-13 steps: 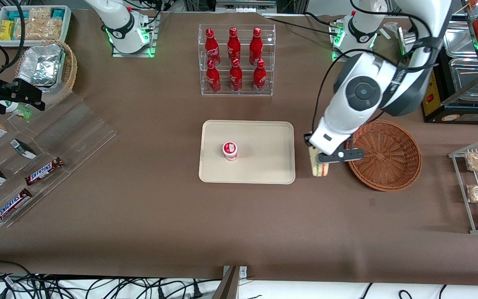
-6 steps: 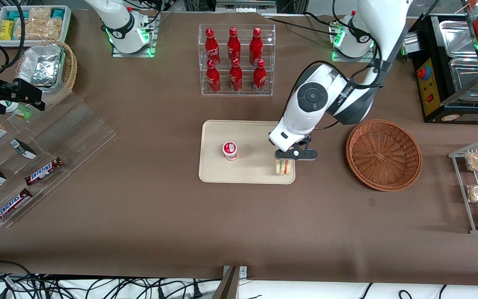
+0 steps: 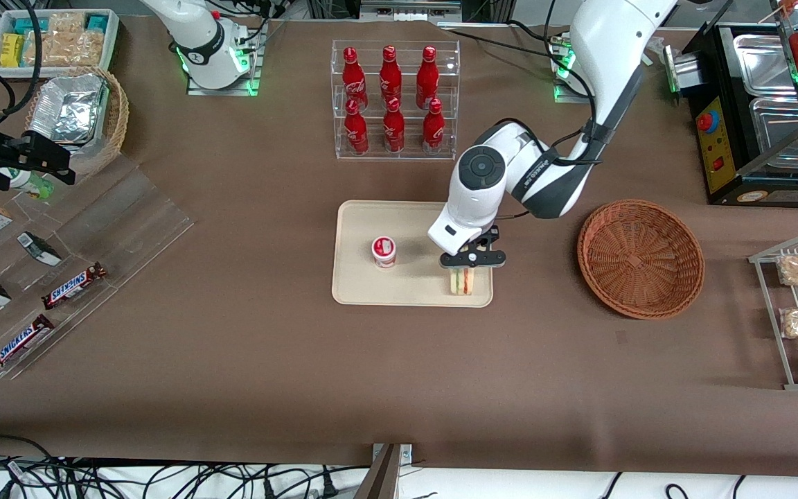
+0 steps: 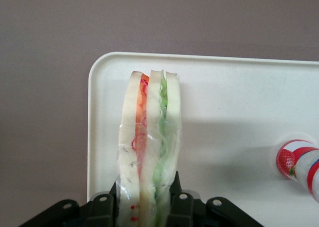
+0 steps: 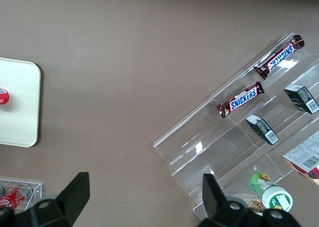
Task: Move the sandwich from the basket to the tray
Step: 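Lower the sandwich onto the tray and open the left gripper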
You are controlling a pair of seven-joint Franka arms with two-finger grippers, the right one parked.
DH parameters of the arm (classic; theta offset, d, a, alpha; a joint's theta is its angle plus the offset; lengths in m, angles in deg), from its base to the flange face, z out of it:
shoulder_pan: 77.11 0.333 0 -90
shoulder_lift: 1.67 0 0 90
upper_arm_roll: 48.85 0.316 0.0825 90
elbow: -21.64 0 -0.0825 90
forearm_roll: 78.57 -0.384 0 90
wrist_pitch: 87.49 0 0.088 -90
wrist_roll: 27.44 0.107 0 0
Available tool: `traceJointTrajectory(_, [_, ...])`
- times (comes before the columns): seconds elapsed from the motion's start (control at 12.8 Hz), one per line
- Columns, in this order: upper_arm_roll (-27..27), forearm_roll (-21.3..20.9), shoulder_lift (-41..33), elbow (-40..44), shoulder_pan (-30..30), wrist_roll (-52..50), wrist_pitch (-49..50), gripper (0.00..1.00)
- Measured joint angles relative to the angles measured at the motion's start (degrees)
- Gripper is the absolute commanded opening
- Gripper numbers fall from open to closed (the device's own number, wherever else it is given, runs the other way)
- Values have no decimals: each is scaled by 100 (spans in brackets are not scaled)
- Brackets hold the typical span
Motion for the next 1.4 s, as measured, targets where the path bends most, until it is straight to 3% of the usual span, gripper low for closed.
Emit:
traceJointTrajectory(0.39, [-1, -318, 134, -2, -101, -350, -36, 37])
traceJointTrajectory(1.09, [-1, -330, 204, -2, -258, -510, -42, 38])
traceJointTrajectory(1.25, [-2, -421, 232, -2, -314, -579, -43, 100])
traceJointTrajectory(1.4, [2, -554, 256, -2, -322, -638, -50, 100])
